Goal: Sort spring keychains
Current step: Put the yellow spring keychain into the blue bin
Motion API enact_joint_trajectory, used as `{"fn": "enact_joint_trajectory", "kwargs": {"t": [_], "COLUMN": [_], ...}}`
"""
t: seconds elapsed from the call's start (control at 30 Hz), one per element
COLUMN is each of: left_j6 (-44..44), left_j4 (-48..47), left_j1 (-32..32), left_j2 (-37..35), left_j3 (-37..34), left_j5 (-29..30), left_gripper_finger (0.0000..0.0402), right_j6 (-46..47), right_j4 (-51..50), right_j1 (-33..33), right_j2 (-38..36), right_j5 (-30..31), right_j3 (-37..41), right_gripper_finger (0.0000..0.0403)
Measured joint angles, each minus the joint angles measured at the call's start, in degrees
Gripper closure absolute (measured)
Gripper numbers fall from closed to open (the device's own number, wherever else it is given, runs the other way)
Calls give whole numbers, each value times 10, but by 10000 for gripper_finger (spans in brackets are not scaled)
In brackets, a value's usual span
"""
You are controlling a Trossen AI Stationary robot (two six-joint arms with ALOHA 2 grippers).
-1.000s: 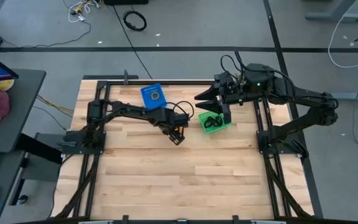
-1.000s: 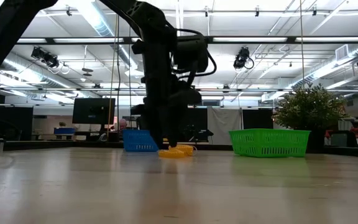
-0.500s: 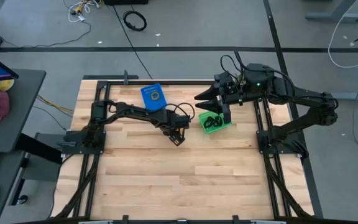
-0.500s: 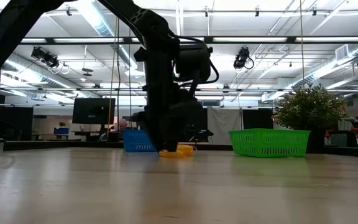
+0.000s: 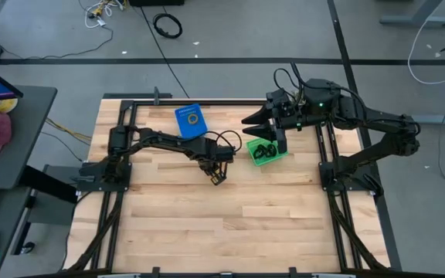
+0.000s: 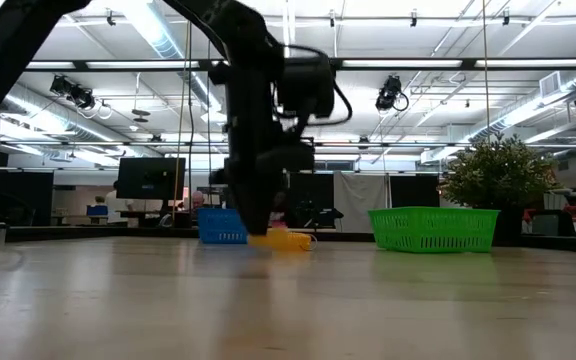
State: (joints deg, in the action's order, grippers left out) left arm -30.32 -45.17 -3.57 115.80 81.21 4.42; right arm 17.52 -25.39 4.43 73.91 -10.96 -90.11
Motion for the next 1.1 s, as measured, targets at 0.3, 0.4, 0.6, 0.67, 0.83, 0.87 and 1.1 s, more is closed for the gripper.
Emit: {"fn": "enact_joint_trajectory", "kwargs": {"t": [0.3,0.4,0.6,0.67,0.83,0.87,1.1], "left_j6": [10,10,62,99,188,203,250], "left_j4": [-46,-33,42,73,166,199,413], "left_j1": [3,3,1,2,34,43,87], "left_j2": [-158,-226,-330,-349,-379,-389,-493], "left_j3": [1,1,2,2,0,-3,-149], "left_j5": [-17,4,50,49,74,89,101], "left_gripper_finger": [392,392,390,393,392,392,392], "right_j6": [0,-4,-6,-6,-6,-4,1], "right_j4": [0,1,3,5,11,13,22], "right_j1": [0,0,0,0,0,0,0], "right_j2": [0,0,0,0,0,0,0], "right_j5": [0,0,0,0,0,0,0], "right_j3": [0,0,0,0,0,0,0], "right_gripper_finger": [239,239,239,239,239,239,239]}}
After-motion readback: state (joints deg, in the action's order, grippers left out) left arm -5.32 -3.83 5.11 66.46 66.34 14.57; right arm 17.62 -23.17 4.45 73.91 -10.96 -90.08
